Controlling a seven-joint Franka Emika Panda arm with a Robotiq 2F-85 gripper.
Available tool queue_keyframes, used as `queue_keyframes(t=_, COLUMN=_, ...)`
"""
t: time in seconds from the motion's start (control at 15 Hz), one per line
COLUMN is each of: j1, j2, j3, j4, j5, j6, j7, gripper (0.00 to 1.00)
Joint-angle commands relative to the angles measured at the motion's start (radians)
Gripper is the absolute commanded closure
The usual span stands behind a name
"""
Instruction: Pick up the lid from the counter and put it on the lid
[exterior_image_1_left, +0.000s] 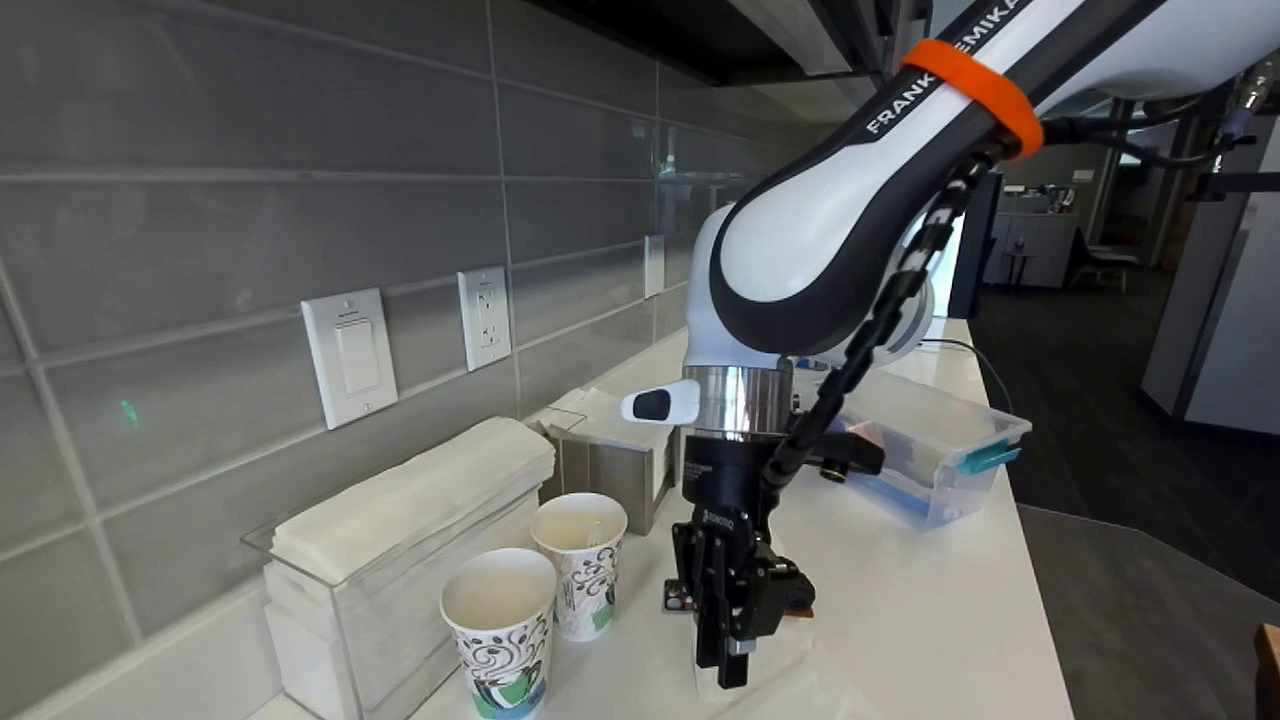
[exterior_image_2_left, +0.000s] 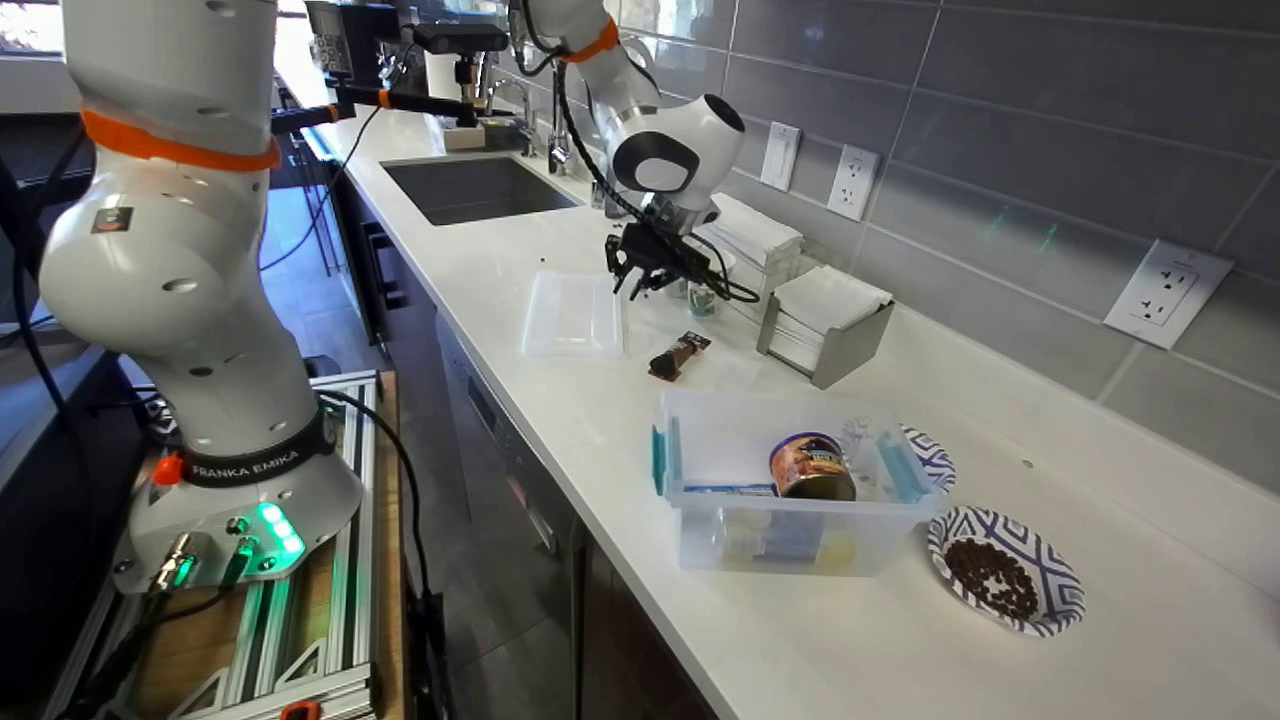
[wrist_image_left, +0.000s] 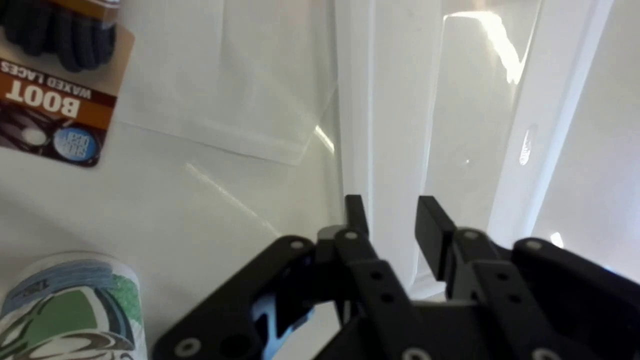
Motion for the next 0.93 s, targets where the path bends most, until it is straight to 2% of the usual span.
queue_keyframes(t=0.0, j1=0.004, j2=0.015, j3=0.008, j4=-0.022, j5=0.004, j6=0.052, j7=-0.015, gripper=0.36)
queue_keyframes(t=0.27, j1=0.015, j2=0.062, j3=0.016, j4=-0.007, j5=-0.022, j6=0.12, j7=-0.014, gripper=0.05)
queue_keyframes(t=0.33, j1=0.015, j2=0.074, j3=0.021, j4=-0.005, j5=-0.02, j6=0.13, j7=-0.016, gripper=0.01)
queue_keyframes(t=0.87, j1=0.011, j2=0.143, j3=0.075, j4=0.018, j5=-0.026, j6=0.093, j7=-0.035, gripper=0.0)
